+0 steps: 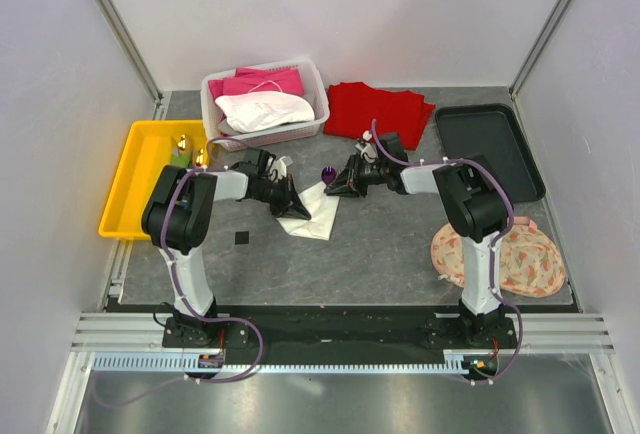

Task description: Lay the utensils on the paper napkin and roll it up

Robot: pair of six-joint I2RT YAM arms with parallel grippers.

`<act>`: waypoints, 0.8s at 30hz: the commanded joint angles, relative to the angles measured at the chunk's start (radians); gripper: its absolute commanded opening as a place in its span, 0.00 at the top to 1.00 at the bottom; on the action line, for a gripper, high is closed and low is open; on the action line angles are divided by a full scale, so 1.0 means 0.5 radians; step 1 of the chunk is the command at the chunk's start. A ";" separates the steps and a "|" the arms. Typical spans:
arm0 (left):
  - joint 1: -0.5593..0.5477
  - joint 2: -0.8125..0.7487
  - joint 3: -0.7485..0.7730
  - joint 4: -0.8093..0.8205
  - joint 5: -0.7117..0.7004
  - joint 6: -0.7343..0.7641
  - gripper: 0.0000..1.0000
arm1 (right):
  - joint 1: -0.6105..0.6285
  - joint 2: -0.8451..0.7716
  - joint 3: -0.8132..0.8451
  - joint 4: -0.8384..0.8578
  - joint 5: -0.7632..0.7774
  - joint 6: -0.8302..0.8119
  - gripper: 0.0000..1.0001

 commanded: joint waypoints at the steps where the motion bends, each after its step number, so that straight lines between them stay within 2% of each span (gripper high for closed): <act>1: -0.001 0.022 -0.119 0.022 -0.199 -0.130 0.98 | 0.013 -0.023 -0.050 0.226 0.003 0.121 0.80; 13: -0.016 0.068 -0.193 0.111 -0.183 -0.229 0.98 | 0.013 0.238 -0.004 0.434 -0.095 0.179 0.83; 18: -0.013 -0.009 -0.218 0.136 -0.159 -0.180 0.98 | 0.007 0.299 0.005 0.395 -0.071 0.142 0.84; 19: -0.010 -0.048 -0.236 0.142 -0.147 -0.174 0.97 | 0.010 0.309 0.005 0.304 -0.052 0.084 0.84; 20: -0.010 -0.085 -0.245 0.157 -0.143 -0.164 0.96 | 0.010 0.306 0.011 0.251 -0.034 0.038 0.84; 24: 0.026 -0.321 -0.267 0.115 -0.152 -0.063 0.73 | 0.010 0.312 0.020 0.134 0.024 -0.042 0.85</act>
